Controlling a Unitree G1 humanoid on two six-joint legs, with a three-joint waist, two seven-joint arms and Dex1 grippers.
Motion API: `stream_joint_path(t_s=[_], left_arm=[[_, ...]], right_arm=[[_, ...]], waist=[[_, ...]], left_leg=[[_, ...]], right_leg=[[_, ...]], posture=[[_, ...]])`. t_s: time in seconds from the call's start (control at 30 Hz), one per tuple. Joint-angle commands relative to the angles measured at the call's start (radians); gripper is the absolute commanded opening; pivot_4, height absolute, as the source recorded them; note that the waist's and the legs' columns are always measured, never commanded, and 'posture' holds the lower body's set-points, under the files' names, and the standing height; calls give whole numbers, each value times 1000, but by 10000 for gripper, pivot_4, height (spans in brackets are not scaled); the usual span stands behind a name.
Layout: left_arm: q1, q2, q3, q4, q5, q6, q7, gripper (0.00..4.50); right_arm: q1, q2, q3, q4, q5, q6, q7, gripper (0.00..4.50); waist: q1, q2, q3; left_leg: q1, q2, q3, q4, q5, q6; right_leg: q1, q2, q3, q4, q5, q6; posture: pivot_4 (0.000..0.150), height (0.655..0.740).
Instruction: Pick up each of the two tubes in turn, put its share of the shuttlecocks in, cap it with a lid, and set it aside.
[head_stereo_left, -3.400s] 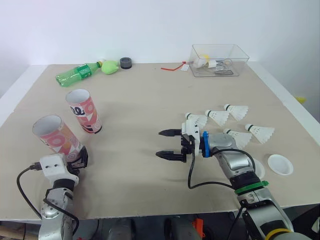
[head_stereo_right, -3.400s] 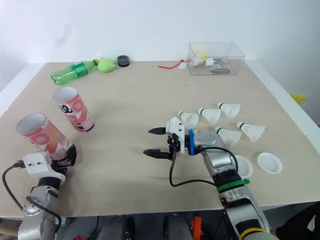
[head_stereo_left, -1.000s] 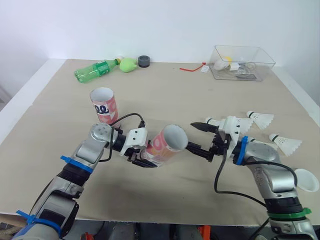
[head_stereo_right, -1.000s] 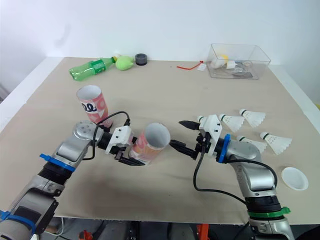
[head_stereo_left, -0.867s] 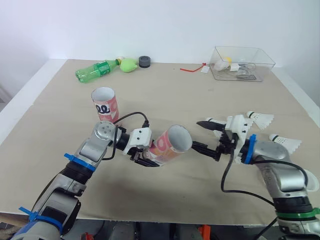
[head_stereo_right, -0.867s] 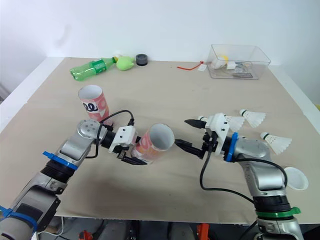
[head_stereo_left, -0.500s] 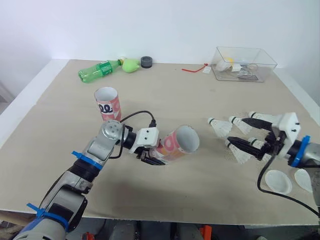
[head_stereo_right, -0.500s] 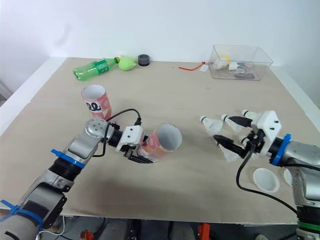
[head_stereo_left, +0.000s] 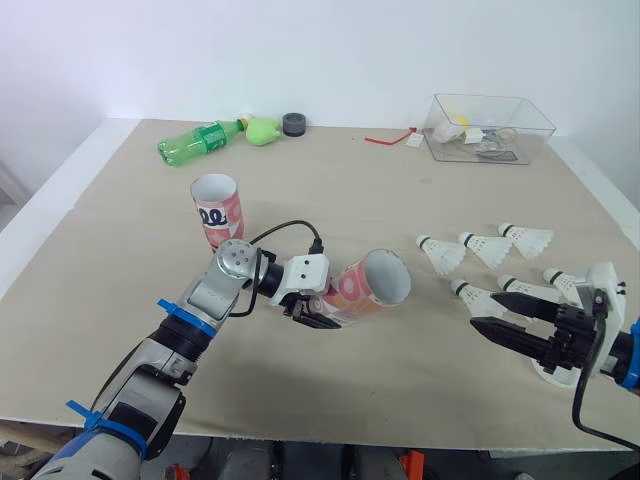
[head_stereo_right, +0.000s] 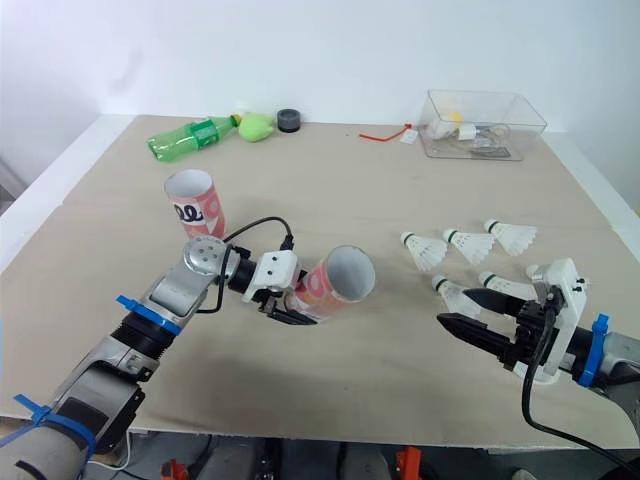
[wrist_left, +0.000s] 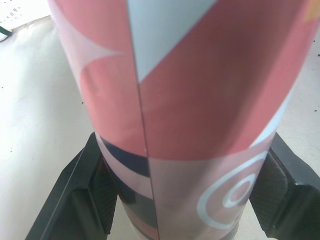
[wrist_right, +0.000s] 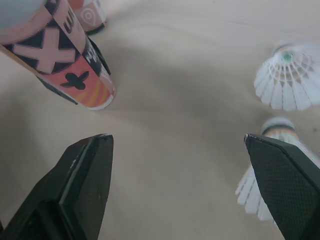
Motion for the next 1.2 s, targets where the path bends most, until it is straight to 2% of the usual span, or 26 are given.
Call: stream_joint_path(t_s=[0.03, 0.17, 0.43, 1.17, 1.2], left_arm=[[1, -7, -60, 37, 31, -13, -15, 30321], [-35, -21, -64, 87, 46, -27, -6, 30321], [-106, -44, -97, 144, 79, -39, -25, 30321], [-87, -60, -84, 130, 69, -19, 0, 30321], [-87, -61, -85, 131, 68, -19, 2, 29946]], right_arm=[[27, 10, -60, -19, 24, 17, -19, 45000], [42, 42, -56, 6, -6, -14, -46, 45000], [-21, 105, 18, 47, -46, -49, -111, 45000], [-156, 167, 97, 159, -79, -39, -219, 45000], [-161, 164, 99, 166, -83, -40, -220, 39656]], waist=[[0, 0, 0], [0, 0, 0], [-1, 0, 0], [-1, 0, 0], [-1, 0, 0]], left_leg=[[0, 0, 0, 0, 0, 0], [0, -1, 0, 0, 0, 1], [-1, -3, 2, 1, 3, 5], [-2, -5, 1, 1, 3, 6], [-2, -6, 1, 1, 4, 7]], right_leg=[[0, 0, 0, 0, 0, 0], [0, 1, 1, 0, 1, 1], [0, 5, 4, -2, 1, 2], [-1, -1, 3, -2, 3, 4], [-1, -1, 3, -2, 3, 4]], posture=[[1500, 7400], [1500, 7400], [1500, 7400], [1500, 7400], [1500, 7400]])
